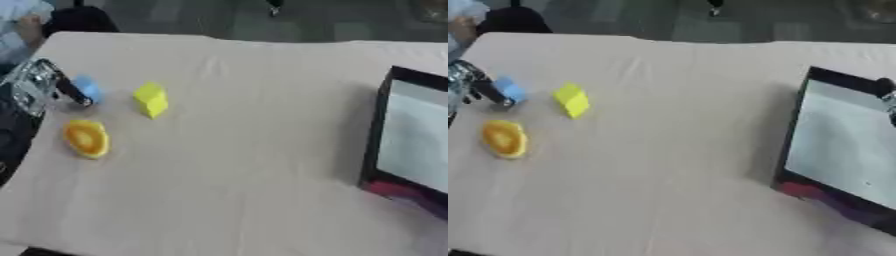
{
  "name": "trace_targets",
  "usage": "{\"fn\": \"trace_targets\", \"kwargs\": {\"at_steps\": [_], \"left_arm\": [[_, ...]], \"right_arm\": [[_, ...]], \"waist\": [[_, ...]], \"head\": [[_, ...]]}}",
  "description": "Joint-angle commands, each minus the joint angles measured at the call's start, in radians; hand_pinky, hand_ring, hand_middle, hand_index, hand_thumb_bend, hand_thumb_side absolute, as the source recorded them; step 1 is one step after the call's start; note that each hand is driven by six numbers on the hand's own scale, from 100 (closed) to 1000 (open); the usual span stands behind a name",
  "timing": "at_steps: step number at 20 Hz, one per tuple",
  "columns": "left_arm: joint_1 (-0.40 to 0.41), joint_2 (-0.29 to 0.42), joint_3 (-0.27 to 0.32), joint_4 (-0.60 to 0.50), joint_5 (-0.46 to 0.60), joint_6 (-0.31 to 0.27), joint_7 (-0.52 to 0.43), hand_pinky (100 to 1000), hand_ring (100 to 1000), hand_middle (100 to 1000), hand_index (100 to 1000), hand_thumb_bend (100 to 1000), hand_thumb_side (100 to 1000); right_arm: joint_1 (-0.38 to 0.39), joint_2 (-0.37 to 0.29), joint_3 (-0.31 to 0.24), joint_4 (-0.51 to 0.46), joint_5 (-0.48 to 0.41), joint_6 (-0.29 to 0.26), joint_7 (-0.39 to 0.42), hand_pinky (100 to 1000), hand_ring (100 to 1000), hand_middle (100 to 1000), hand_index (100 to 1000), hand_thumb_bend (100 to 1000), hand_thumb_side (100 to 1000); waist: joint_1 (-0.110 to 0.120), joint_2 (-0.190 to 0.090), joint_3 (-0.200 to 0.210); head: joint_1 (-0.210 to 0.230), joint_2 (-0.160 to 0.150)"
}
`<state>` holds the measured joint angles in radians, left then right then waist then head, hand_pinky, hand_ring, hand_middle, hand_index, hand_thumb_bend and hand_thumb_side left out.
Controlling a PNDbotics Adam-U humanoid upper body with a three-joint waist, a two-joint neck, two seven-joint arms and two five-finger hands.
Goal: Pick up the objects with one hand, pass them to the other hand, and then place them into the box on the other side of the table.
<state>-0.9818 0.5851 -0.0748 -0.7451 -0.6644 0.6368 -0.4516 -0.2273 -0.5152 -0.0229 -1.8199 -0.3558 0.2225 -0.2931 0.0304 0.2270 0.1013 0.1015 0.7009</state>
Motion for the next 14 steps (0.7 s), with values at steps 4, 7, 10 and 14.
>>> {"fn": "trace_targets", "kwargs": {"at_steps": [4,7,10,14], "left_arm": [[0.032,0.083,-0.017,-0.250,0.094,0.004,-0.004,825,776,704,521,100,111],[0.065,0.092,-0.014,-0.367,0.167,-0.005,0.016,819,764,694,516,100,150],[0.101,0.097,-0.019,-0.472,0.238,-0.008,0.043,813,757,687,513,100,132],[0.153,0.102,-0.032,-0.612,0.297,-0.026,0.091,786,742,675,507,100,100]], "right_arm": [[-0.008,-0.032,-0.015,-0.028,-0.002,-0.007,-0.001,945,1000,949,953,359,452],[-0.012,-0.034,-0.016,-0.034,-0.003,-0.008,-0.003,945,1000,949,953,358,450],[-0.020,-0.041,-0.015,-0.048,-0.007,-0.012,-0.002,945,1000,950,953,355,442],[-0.045,-0.057,-0.010,-0.076,-0.018,-0.016,0.000,944,1000,954,953,360,428]], "waist": [[-0.015,-0.007,0.002],[-0.017,-0.007,0.004],[-0.020,-0.007,0.004],[-0.025,-0.008,0.003]], "head": [[-0.014,-0.007],[-0.024,-0.008],[-0.030,-0.010],[-0.033,-0.016]]}}
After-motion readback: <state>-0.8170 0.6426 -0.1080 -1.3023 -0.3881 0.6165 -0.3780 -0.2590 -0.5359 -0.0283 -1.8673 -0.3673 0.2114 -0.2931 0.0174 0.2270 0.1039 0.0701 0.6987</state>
